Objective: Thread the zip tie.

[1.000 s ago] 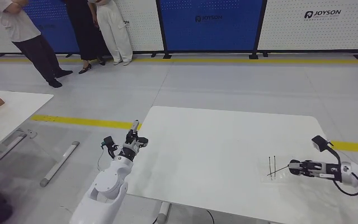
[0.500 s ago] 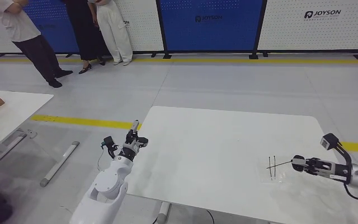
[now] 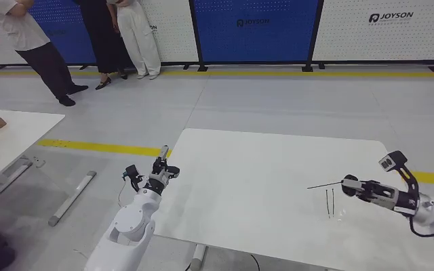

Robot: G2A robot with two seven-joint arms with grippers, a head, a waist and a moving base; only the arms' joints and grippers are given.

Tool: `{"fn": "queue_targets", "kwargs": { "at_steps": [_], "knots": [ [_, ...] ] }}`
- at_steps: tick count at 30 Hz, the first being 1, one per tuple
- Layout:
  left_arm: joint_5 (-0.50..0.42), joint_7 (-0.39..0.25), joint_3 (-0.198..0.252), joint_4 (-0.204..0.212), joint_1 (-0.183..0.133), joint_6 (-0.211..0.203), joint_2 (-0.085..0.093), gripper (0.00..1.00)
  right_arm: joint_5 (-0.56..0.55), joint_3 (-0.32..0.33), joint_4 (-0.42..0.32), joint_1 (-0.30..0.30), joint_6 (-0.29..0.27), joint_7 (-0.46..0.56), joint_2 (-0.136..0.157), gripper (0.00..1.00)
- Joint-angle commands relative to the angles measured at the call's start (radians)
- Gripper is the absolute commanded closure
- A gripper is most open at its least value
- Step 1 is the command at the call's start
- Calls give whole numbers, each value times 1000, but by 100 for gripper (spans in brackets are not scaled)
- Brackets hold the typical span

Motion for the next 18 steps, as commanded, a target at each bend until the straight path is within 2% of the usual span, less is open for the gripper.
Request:
{"fn": "queue_targets", "kwargs": {
  "at_steps": [1,12,15,18],
  "knots": [
    [0,0,0,0,0,0,0,0,-6,-48,-2,29,80,12,-10,100],
    [0,0,0,0,0,0,0,0,-6,-48,-2,29,80,12,-10,100],
    [1,-1,2,-1,-2,-1,0,0,18,-42,-15,7,78,-61,-15,100],
    [21,-25,21,-16,-4,-7,-2,0,52,-41,-27,-28,44,-149,-23,100]
  ]
}}
